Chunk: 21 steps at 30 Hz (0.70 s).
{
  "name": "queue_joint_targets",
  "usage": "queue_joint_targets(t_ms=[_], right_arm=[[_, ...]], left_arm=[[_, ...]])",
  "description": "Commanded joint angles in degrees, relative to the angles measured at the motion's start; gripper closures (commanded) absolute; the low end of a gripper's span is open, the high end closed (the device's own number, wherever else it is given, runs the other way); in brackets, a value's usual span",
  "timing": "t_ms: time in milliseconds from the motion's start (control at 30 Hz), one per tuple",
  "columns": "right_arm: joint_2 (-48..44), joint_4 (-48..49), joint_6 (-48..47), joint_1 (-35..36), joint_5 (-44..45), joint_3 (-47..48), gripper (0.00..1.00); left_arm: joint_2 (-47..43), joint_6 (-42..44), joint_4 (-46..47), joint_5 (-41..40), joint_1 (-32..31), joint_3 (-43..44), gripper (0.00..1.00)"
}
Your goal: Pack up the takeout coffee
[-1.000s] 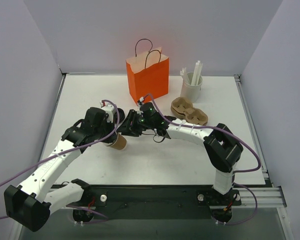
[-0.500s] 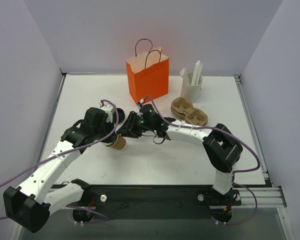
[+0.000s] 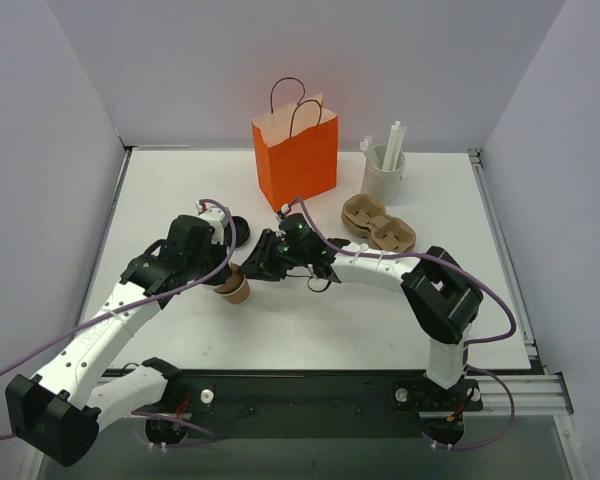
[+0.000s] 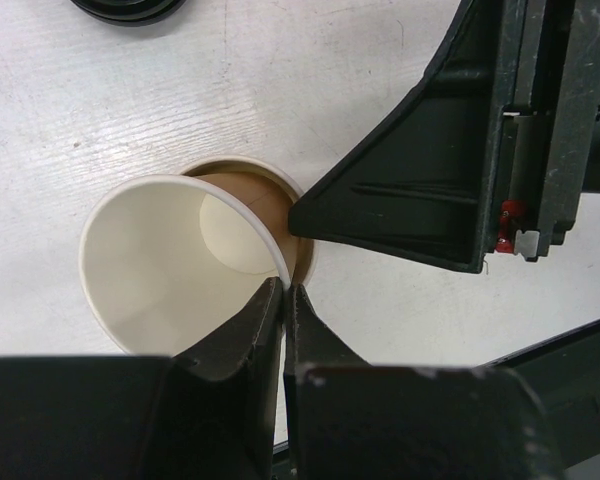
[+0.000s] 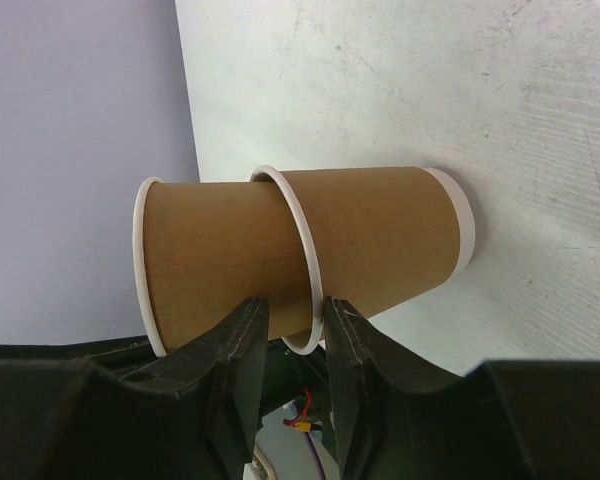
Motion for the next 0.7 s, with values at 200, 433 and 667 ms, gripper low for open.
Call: queue_joint_targets(t_ms=[200,433,667], right_arm=[[-6.2,-5.1,-5.5,-2.8,-0.4,0.4,0.67],[-14.2,-12.9,-11.5,-3.9,3.6,-2.3,0.66],[-27.3,-29.7,-22.2,-3.5,17.5,-2.5,0.65]], left_arm=[[0.9,1.7,-6.5,-4.9,-0.5,9.2,1.0],[1.0,1.6,-9.9,-5.1,-1.9,14.8,1.0],[5.4,2.3,-13.3,-9.1,-6.3,26.6,1.0]])
